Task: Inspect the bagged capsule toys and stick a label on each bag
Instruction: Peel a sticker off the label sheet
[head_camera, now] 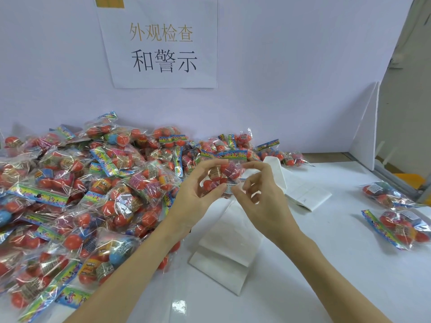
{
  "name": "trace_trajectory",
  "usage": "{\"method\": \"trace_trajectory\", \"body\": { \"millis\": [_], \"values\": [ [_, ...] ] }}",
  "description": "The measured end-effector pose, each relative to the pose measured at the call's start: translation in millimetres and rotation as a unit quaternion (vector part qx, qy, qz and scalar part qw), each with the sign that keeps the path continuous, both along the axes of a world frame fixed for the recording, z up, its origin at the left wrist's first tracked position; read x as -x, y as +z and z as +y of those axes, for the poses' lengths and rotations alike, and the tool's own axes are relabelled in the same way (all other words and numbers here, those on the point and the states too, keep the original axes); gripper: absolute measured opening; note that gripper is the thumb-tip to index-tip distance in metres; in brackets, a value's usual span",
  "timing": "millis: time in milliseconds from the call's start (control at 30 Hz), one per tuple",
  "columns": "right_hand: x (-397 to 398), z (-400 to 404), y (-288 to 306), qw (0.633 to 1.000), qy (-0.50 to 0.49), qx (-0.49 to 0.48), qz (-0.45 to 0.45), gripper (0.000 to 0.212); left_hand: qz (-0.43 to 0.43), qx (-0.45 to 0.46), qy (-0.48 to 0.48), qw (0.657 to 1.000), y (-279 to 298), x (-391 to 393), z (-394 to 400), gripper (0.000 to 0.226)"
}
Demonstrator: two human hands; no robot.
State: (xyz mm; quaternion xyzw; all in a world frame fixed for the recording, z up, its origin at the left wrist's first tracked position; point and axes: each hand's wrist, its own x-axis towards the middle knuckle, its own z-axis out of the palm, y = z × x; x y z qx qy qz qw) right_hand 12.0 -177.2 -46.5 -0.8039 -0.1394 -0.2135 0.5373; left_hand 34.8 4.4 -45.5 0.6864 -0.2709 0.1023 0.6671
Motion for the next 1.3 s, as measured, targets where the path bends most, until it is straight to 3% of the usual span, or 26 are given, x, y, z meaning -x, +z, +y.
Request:
{"method": "trace_trajectory", "body": {
  "millis": [100,167,333,467,567,667,800,933,1000,1033,1067,1133,1167,1200,1300],
  "values": [
    [0,2,4,0.993,-0.028,-0.072,0.088,0.051,0.017,0.022,-0.02,0.999,0,-1,1,0.067],
    [3,1,8,0.971,0.01,-0.154,0.18,0.055,0.041,0.049,-0.029,0.998,0,-2,2,0.079],
    [6,2,7,0.904,0.128,-0.302,0.273,0.022,0.048,0.027,-0.023,0.998,-3,-4,3,0.087],
    [5,2,7,0.898,0.14,-0.305,0.285,0.03,0.055,0.031,-0.002,0.998,-2,-5,2,0.098],
    [5,4,6,0.925,0.133,-0.236,0.264,0.037,0.071,0.038,-0.01,0.997,-4,-5,2,0.105],
    [5,2,7,0.95,0.115,-0.176,0.23,0.034,0.075,0.031,-0.026,0.996,-2,-3,1,0.097],
    [3,-11,9,0.911,0.176,-0.247,0.28,0.032,0.107,0.06,-0.069,0.99,-2,-2,2,0.084],
    [-4,-20,16,0.865,0.173,-0.328,0.336,0.023,0.126,0.057,-0.029,0.99,-3,-1,-2,0.069],
    [-6,-30,26,0.813,0.207,-0.448,0.308,0.014,0.125,0.058,0.014,0.99,-1,-2,0,0.058],
    [-5,-37,32,0.761,0.259,-0.531,0.27,0.012,0.123,0.069,0.033,0.989,0,-3,2,0.052],
    [-3,-46,37,0.685,0.331,-0.61,0.221,0.018,0.123,0.079,0.045,0.988,0,-4,4,0.048],
    [5,-61,45,0.527,0.484,-0.68,0.158,0.055,0.125,0.084,0.061,0.987,2,-4,6,0.043],
    [9,-64,48,0.496,0.528,-0.673,0.151,0.074,0.125,0.079,0.068,0.987,1,-4,5,0.042],
    [11,-65,49,0.492,0.555,-0.654,0.15,0.083,0.119,0.065,0.079,0.988,1,-3,5,0.039],
    [10,-60,43,0.515,0.564,-0.62,0.182,0.069,0.055,-0.042,0.147,0.987,-5,-6,1,0.016]
  ]
}}
